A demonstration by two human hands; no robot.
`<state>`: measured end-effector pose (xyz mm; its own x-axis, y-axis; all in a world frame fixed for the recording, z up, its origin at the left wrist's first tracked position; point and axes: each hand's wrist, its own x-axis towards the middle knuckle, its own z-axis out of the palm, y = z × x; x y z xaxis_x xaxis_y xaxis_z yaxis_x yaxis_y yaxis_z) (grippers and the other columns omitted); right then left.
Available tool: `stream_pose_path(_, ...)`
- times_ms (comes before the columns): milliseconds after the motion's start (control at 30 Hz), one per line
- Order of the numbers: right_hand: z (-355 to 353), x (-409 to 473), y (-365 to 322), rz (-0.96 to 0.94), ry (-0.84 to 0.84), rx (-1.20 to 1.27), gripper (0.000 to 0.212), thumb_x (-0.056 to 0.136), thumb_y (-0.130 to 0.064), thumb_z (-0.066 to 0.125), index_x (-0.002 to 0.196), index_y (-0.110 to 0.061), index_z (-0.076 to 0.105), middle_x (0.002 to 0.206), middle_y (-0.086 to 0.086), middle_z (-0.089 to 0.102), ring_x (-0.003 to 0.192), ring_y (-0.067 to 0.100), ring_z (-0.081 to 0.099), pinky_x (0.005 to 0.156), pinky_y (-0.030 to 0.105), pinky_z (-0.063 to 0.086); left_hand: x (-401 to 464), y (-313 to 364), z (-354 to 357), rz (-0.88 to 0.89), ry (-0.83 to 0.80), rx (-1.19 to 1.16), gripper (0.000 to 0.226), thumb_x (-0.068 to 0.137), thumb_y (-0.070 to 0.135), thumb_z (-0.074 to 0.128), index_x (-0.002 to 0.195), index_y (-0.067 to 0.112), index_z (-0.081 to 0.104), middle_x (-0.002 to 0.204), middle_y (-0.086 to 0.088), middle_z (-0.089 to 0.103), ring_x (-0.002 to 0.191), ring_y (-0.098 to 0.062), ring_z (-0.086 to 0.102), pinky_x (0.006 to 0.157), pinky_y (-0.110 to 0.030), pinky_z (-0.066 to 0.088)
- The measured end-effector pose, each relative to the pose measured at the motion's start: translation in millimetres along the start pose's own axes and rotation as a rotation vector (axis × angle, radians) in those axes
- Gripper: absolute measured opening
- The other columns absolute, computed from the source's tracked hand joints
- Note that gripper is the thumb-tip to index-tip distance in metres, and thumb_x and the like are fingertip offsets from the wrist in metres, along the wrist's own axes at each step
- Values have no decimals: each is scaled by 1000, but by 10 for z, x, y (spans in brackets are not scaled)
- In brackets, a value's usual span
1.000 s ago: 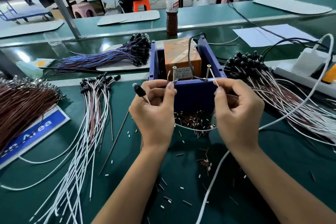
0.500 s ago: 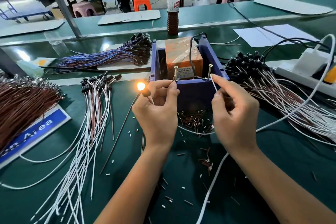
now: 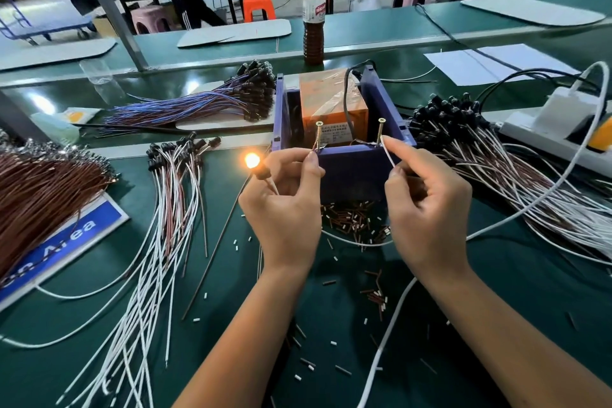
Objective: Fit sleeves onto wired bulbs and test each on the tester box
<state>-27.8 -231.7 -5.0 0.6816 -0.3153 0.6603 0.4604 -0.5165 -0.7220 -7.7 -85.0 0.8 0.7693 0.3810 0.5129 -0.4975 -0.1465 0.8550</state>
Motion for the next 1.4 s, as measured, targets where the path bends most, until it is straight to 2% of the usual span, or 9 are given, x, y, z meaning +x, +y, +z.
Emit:
stream_pose_path(467, -10, -2, 67, 56, -1, 66, 39, 94, -9, 54, 128, -14, 73, 86, -17, 66, 67, 5, 59, 62, 20, 45, -34, 54, -10, 47, 49, -57, 18, 96, 7, 71, 87, 23, 70, 75, 1, 73, 68, -22, 69, 64, -25, 55)
stream_pose_path(600, -138, 55, 55, 78, 84, 104, 31, 96, -7, 54, 123, -19, 66, 75, -6, 59, 54, 24, 59, 48, 39, 48, -88, 175, 68, 42, 55, -158, 15, 97, 3, 69, 91, 17, 69, 78, 3, 73, 67, -9, 68, 63, -17, 51)
stream_pose_path(700, -371, 114, 69, 122, 169, 65, 23, 97, -8, 57, 116, -18, 63, 75, -1, 63, 54, 22, 65, 51, 39, 54, -157, 341, 287, -13, -36, -183, 8, 99, 8, 66, 95, 13, 72, 83, -1, 74, 70, -11, 67, 64, -27, 55)
stream_pose_path(967, -1689, 470, 298, 206, 571, -220, 20, 89, -36, 58, 109, -39, 62, 86, -10, 72, 73, 9, 73, 68, 33, 58, -386, 934, 1351, -621, -429, -559, 56, 114, 33, 36, 80, 7, 72, 69, -5, 63, 43, -5, 37, 43, -20, 30)
stream_pose_path(1033, -2126, 582, 418, 388, 629, -443, 52, 87, -63, 45, 128, -36, 60, 113, -17, 69, 101, -1, 67, 90, 25, 52, -428, 1027, 1604, -800, -494, -612, 62, 114, 39, 32, 76, 6, 69, 65, -5, 61, 41, -7, 35, 42, -20, 29)
stream_pose_path(1100, -2389, 609, 452, 494, 589, -658, 78, 85, -84, 34, 142, -34, 50, 140, -10, 58, 127, 10, 56, 108, 34, 45, -507, 1071, 1862, -855, -568, -558, 65, 113, 45, 30, 77, 6, 68, 67, -4, 63, 47, -9, 42, 52, -24, 36)
stream_pose_path(1200, -2290, 534, 264, 93, 362, -898, 43, 98, -63, 46, 132, -37, 52, 146, 1, 48, 139, 24, 45, 109, 53, 39, -663, 1152, 2177, -854, -678, -348, 70, 109, 58, 26, 102, 6, 72, 100, -8, 70, 76, -18, 54, 78, -34, 42)
stream_pose_path(1267, -2139, 461, 169, -82, 113, -951, 32, 100, -50, 50, 122, -31, 65, 129, 5, 62, 126, 31, 53, 105, 51, 36, -728, 1170, 2310, -875, -727, -294, 71, 107, 63, 24, 105, 11, 74, 114, -10, 69, 93, -27, 62, 87, -39, 48)
stream_pose_path(1400, -2078, 394, 256, 96, -190, -760, 34, 104, -40, 49, 101, -19, 75, 87, 12, 74, 80, 38, 67, 72, 46, 51, -746, 1099, 2468, -821, -790, -227, 79, 105, 67, 17, 81, 23, 78, 122, -17, 67, 124, -40, 58, 111, -54, 44)
